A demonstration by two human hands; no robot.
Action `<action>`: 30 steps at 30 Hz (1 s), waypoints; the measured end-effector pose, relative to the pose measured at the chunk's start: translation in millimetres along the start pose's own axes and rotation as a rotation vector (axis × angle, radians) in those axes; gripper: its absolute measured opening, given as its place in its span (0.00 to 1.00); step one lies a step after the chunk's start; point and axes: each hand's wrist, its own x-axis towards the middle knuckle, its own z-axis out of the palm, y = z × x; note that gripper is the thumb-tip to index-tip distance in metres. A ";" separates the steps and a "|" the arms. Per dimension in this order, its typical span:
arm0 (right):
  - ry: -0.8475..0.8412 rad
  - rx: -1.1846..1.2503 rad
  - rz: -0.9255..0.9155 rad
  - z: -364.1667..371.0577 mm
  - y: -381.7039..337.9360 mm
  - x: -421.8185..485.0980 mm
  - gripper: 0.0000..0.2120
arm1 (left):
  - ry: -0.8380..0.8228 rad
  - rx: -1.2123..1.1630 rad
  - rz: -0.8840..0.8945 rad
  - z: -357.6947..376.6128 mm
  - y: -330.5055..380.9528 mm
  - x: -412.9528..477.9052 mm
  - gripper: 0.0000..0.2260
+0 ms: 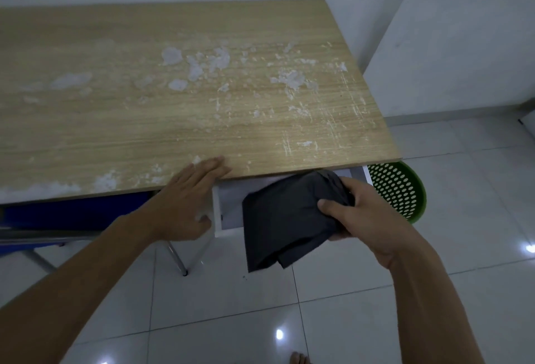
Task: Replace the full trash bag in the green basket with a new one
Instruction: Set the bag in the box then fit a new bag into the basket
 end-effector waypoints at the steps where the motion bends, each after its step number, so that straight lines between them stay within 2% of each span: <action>1: -0.017 -0.017 -0.009 -0.8 -7.0 -0.7 0.09 | 0.057 -0.128 -0.038 -2.2 -2.4 -2.4 0.36; 4: -0.049 -0.010 -0.115 -1.9 -26.3 -1.1 0.11 | 0.213 -0.495 -0.217 -13.2 7.8 -1.4 0.22; 6: -0.038 0.044 -0.206 2.1 -36.1 5.3 0.12 | 0.262 -0.612 -0.318 -20.6 21.4 5.0 0.16; 8: -0.032 0.087 -0.243 10.4 -40.9 18.4 0.12 | 0.286 -0.629 -0.351 -25.5 34.0 10.0 0.18; 11: -0.104 0.233 -0.205 23.8 -43.8 36.6 0.16 | 0.347 -0.656 -0.337 -24.8 43.0 12.1 0.22; 18: -0.272 0.481 -0.387 27.9 -62.6 46.3 0.19 | 0.548 -0.944 -0.298 -51.7 44.2 20.9 0.24; 20: -0.245 0.495 -0.385 31.3 -61.8 57.4 0.18 | 0.607 -0.814 -0.262 -58.7 40.8 25.7 0.26; 22: -0.179 0.471 -0.325 39.8 -52.0 75.0 0.17 | 0.592 -0.499 -0.296 -59.1 36.5 32.9 0.31; 25: -0.058 0.410 -0.147 57.7 -29.5 101.9 0.15 | 0.381 -0.118 -0.354 -47.8 30.6 41.5 0.35; 28: 0.094 0.208 -0.126 68.6 -13.7 120.8 0.13 | 0.114 -0.008 -0.391 -22.5 22.6 41.9 0.33; 30: 0.198 0.131 -0.155 68.8 -13.1 121.0 0.14 | 0.043 0.074 -0.446 -8.0 20.6 41.3 0.32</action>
